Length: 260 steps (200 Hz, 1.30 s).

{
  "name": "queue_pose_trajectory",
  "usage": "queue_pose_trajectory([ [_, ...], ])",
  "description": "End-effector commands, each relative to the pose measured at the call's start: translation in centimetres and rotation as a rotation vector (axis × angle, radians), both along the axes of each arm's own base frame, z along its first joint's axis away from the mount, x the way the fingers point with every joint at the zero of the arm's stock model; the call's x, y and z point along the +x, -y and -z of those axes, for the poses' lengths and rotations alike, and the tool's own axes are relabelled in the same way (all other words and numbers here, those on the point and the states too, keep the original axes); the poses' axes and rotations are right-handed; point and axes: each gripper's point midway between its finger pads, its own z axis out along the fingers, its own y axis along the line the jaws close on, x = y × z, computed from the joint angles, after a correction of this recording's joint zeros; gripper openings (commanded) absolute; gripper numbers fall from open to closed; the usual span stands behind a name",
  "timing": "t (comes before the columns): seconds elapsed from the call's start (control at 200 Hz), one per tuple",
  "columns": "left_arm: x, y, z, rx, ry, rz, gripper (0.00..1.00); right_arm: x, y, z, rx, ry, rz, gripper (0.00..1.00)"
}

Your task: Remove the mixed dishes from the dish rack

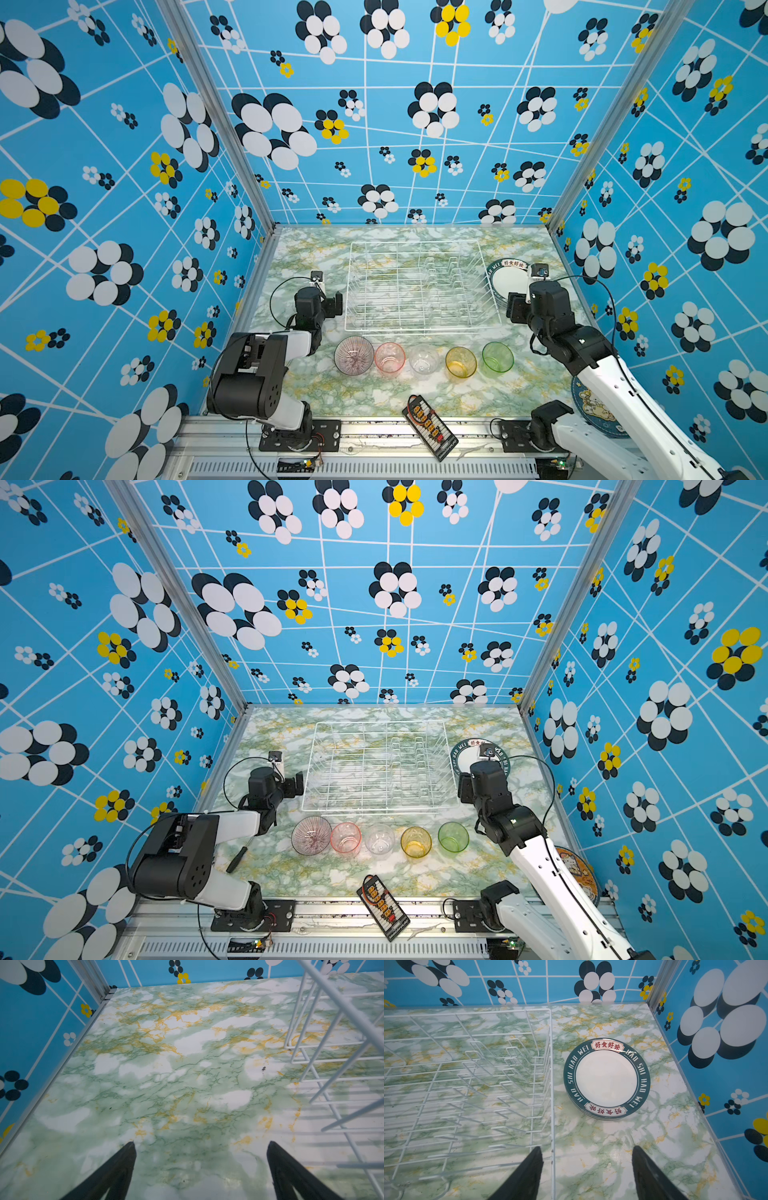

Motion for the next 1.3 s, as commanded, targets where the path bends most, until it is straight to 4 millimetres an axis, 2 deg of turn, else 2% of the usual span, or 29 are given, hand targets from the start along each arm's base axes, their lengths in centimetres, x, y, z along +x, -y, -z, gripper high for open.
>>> queue_pose_trajectory([
  [0.0, 0.8, -0.3, -2.2, -0.012, 0.117, -0.023, 0.99, 0.8, 1.7, -1.6, 0.019, 0.129, 0.093, 0.71],
  [0.275, 0.9, -0.1, -2.3, -0.015, 0.127, -0.005, 0.99, 3.3, 3.0, 1.3, -0.033, 0.233, 0.145, 0.75],
  [0.49, 0.9, -0.1, -2.3, -0.015, 0.128, -0.003, 0.99, 4.4, 6.6, 5.2, 0.004, 0.265, 0.261, 0.75],
  [0.52, 0.9, -0.1, -2.2, -0.015, 0.127, -0.003, 0.99, 4.6, 6.5, 5.5, 0.022, 0.276, 0.253, 0.75],
  [0.545, 0.9, -0.1, -2.3, -0.015, 0.129, -0.002, 0.99, 4.6, 7.7, 5.8, 0.028, 0.285, 0.284, 0.75],
  [0.77, 0.9, 0.2, -2.2, -0.016, 0.126, 0.014, 0.99, 5.2, 9.1, 7.5, 0.03, 0.34, 0.329, 0.75],
  [0.955, 0.8, 0.6, -2.2, -0.017, 0.128, 0.04, 0.99, 6.3, 9.2, 8.5, -0.007, 0.364, 0.31, 0.76],
  [1.075, 0.8, 0.7, -2.2, -0.017, 0.126, 0.049, 0.99, 7.3, 8.7, 10.1, 0.002, 0.332, 0.27, 0.76],
  [1.16, 0.8, 0.7, -2.3, -0.018, 0.129, 0.049, 0.99, 7.8, 8.3, 10.1, 0.0, 0.351, 0.24, 0.76],
  [1.23, 0.9, 0.8, -2.3, -0.018, 0.13, 0.05, 0.99, 8.4, 7.7, 10.5, 0.006, 0.312, 0.201, 0.76],
  [1.295, 0.9, 0.8, -2.3, -0.018, 0.129, 0.051, 0.99, 9.7, 7.2, 11.9, 0.006, 0.244, 0.17, 0.76],
])
